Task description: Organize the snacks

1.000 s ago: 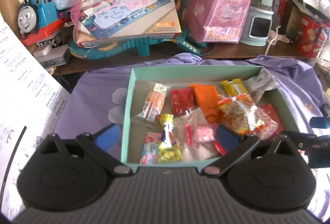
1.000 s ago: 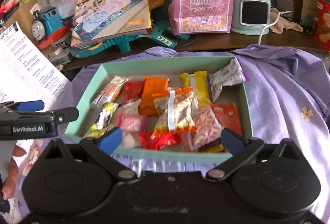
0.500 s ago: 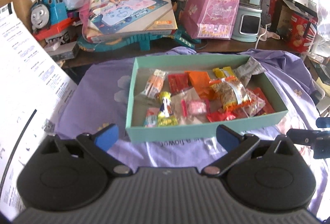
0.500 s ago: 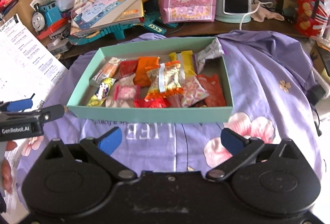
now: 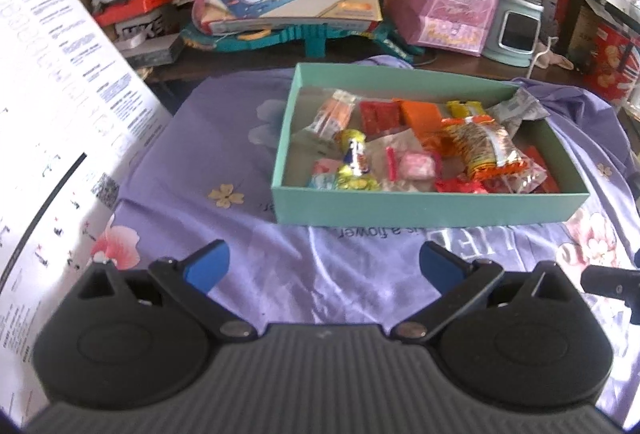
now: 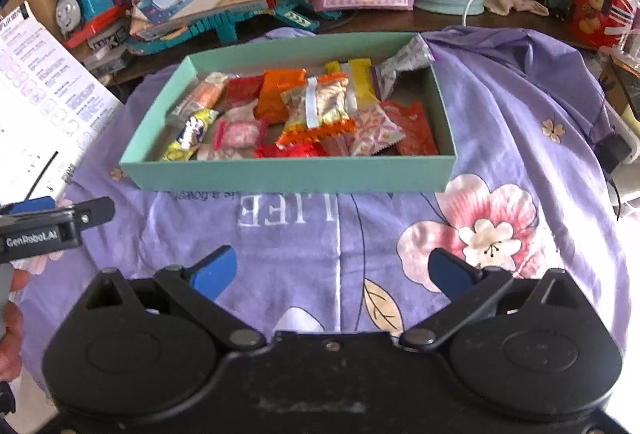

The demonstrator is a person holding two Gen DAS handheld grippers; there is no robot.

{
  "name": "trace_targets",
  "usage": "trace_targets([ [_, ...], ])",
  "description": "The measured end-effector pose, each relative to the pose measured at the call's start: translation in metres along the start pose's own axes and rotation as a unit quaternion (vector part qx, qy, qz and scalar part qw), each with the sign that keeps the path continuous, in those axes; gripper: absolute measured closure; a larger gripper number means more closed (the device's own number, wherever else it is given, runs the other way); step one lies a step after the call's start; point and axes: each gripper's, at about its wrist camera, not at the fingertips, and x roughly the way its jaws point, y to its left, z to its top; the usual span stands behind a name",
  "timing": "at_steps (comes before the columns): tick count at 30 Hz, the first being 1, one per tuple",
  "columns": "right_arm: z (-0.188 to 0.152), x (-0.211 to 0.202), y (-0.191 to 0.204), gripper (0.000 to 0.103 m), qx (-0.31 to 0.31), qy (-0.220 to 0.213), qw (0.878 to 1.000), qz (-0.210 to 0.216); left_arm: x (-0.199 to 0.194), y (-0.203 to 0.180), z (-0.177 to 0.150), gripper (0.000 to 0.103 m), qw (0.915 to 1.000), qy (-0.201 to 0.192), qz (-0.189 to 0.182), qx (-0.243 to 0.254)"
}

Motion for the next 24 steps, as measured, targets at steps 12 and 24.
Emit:
trace_targets([
  [12, -0.006, 0.027, -0.004, 0.0, 0.013, 0.027, 1.0, -0.008, 0.029, -0.002, -0.01, 0.0, 0.9994, 0.032, 0.012, 0.008],
  [24, -0.001, 0.045, -0.006, 0.0, 0.015, 0.04, 0.999, -0.015, 0.043, -0.011, -0.01, 0.0, 0.9989, 0.038, 0.015, 0.024],
])
